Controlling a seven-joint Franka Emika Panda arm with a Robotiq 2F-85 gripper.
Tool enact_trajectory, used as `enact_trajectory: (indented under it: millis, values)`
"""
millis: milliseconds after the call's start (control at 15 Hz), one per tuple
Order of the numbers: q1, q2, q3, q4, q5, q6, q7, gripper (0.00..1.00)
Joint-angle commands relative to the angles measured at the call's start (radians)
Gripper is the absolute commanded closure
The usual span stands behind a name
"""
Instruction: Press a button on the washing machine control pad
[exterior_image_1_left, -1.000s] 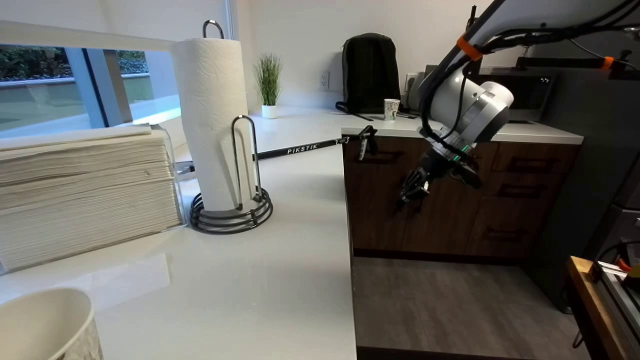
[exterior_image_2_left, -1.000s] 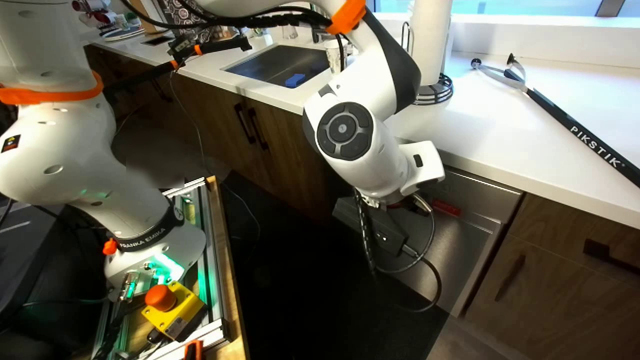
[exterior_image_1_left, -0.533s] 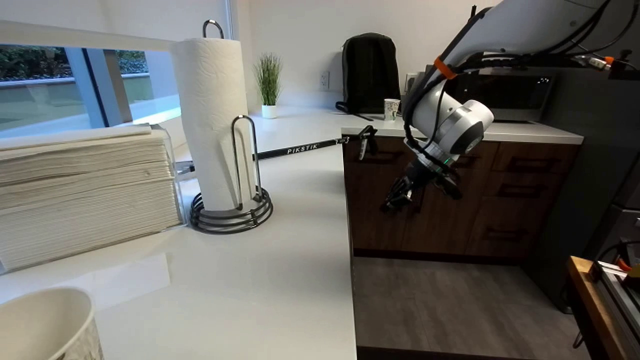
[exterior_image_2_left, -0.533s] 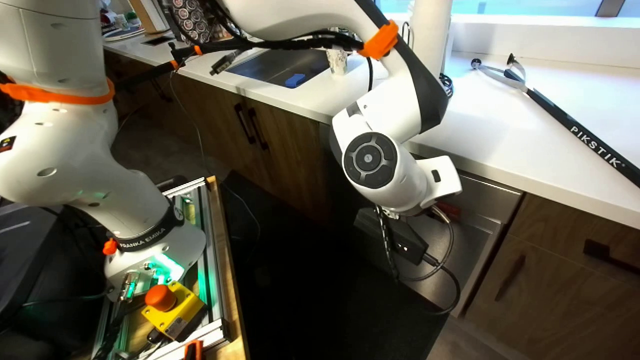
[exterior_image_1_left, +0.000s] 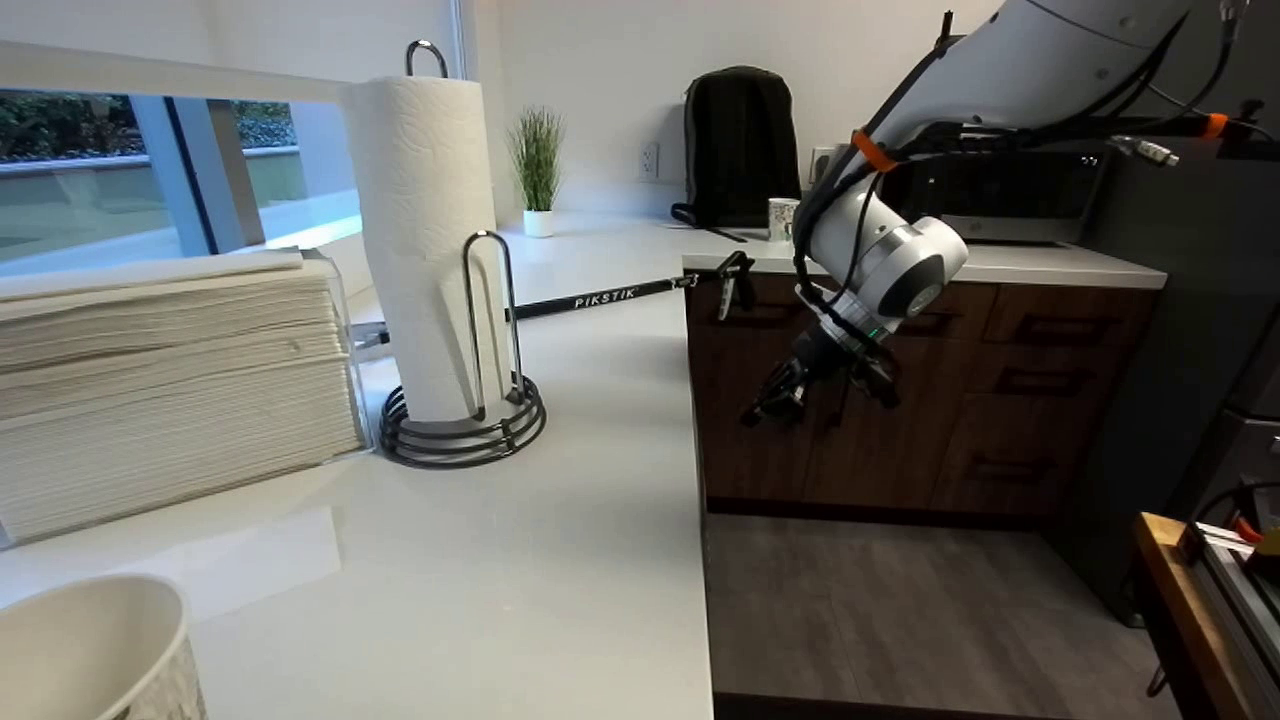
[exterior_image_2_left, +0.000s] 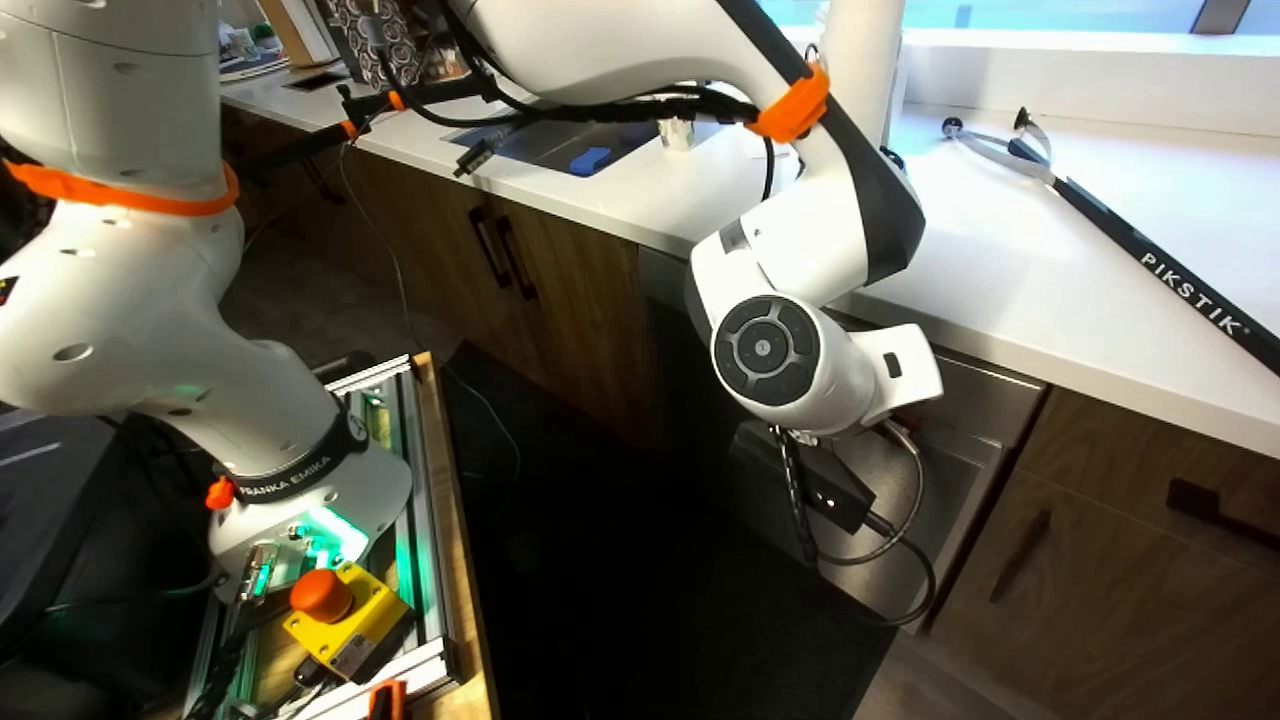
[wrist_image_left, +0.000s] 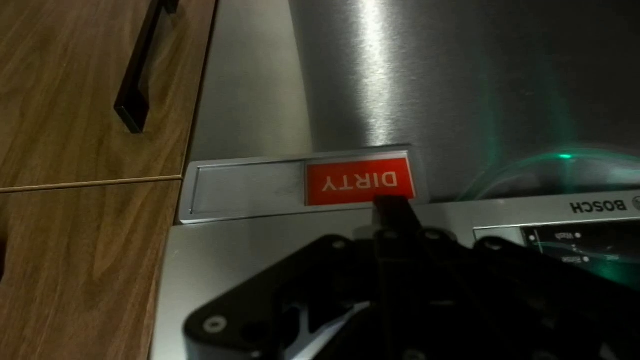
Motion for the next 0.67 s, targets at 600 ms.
enact_trajectory:
  millis: [600]
  values:
    - [-0.026,0.001,0.05,0.029,0.009,0.0,-0.009,1.0]
